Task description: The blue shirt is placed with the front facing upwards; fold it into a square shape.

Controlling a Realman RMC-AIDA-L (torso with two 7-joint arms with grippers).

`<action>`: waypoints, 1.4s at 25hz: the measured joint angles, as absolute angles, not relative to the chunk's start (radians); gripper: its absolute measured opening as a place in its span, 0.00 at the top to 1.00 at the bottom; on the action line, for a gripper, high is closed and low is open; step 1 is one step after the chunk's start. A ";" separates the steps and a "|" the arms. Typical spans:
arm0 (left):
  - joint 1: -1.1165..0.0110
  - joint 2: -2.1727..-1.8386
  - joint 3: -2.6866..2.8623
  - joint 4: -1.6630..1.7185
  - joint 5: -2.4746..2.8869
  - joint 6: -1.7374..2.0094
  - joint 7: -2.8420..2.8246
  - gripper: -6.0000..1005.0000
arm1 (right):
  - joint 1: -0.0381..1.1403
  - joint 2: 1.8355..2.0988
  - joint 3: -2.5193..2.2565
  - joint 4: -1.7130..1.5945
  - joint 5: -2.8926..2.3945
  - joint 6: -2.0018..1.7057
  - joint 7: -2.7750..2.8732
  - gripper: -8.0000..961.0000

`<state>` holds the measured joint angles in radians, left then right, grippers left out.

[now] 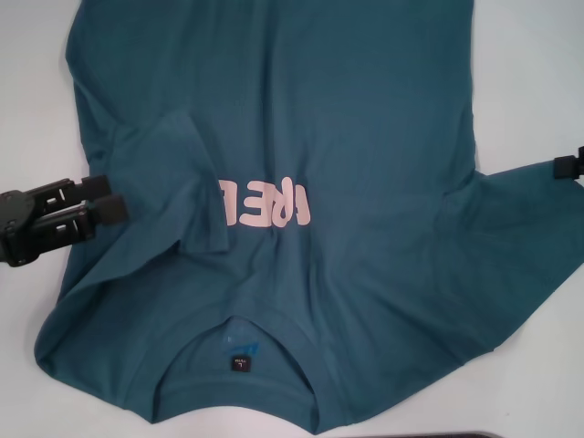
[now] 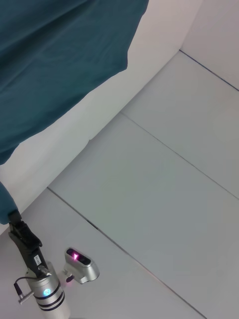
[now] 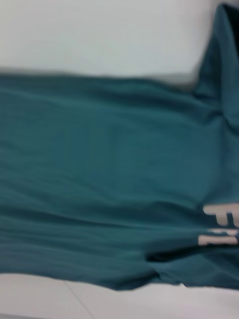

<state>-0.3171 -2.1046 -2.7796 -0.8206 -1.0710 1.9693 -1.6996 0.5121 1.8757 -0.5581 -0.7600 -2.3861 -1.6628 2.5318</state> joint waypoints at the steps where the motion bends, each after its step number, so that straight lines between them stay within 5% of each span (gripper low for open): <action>1: -0.317 -2.105 -2.780 -0.821 -1.071 1.969 -1.700 0.27 | 0.516 1.879 -0.559 -0.760 -2.386 -1.668 2.531 0.99; 12: -0.309 -2.103 -2.818 -0.821 -1.072 1.970 -1.700 0.27 | 0.545 1.889 -0.552 -0.759 -2.354 -1.747 2.520 0.99; 25: -0.308 -2.103 -2.818 -0.821 -1.072 1.970 -1.700 0.27 | 0.537 1.866 -0.463 -0.759 -2.295 -1.737 2.509 0.99; 35: -0.306 -2.103 -2.833 -0.821 -1.072 1.970 -1.700 0.27 | 0.570 1.891 -0.559 -0.708 -2.294 -1.758 2.512 0.99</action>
